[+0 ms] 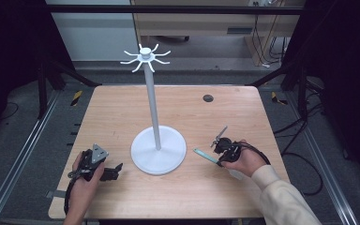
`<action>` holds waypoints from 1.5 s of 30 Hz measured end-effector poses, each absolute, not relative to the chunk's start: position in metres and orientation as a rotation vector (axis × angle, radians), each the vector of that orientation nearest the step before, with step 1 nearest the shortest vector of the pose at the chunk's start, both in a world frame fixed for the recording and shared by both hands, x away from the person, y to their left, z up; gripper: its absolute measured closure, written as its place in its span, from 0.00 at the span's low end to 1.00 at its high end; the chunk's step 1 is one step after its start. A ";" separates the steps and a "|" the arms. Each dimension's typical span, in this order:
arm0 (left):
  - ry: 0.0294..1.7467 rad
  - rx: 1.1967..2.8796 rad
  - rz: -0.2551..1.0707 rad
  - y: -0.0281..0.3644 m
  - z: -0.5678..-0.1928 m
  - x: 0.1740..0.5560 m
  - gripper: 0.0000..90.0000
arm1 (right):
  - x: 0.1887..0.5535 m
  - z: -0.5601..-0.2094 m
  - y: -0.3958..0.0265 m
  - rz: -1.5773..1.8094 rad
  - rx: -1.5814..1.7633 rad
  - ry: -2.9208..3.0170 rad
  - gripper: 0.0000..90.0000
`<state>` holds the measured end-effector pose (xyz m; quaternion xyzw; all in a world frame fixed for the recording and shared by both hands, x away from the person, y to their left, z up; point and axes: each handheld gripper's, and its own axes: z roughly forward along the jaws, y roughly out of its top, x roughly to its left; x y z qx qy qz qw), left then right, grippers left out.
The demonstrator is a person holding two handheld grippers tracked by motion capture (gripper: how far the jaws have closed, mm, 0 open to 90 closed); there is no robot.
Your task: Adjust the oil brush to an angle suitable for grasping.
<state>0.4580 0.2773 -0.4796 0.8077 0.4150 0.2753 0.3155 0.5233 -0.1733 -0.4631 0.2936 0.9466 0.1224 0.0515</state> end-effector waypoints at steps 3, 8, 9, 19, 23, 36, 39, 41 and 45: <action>1.093 2.129 0.725 0.277 -0.480 0.458 0.03 | 0.523 -0.464 -0.172 0.356 0.886 2.886 0.86; 1.091 2.132 0.724 0.277 -0.480 0.458 0.03 | 0.524 -0.464 -0.171 0.337 0.880 2.897 0.87; 1.090 2.133 0.723 0.277 -0.480 0.458 0.03 | 0.525 -0.464 -0.171 0.337 0.874 2.899 0.87; 1.086 2.138 0.724 0.276 -0.480 0.458 0.03 | 0.526 -0.467 -0.170 0.317 0.874 2.915 0.91; 1.082 2.145 0.721 0.275 -0.480 0.458 0.03 | 0.526 -0.466 -0.170 0.312 0.860 2.917 0.91; 1.088 2.135 0.724 0.276 -0.480 0.458 0.03 | 0.524 -0.428 -0.175 0.588 0.881 2.789 0.92; 1.089 2.132 0.718 0.277 -0.480 0.458 0.03 | 0.526 -0.414 -0.173 0.684 0.886 2.719 0.92; 1.091 2.123 0.718 0.278 -0.479 0.458 0.03 | 0.526 -0.409 -0.171 0.708 0.881 2.691 0.92; 1.096 2.118 0.718 0.278 -0.479 0.457 0.03 | 0.529 -0.391 -0.166 0.811 0.874 2.609 0.92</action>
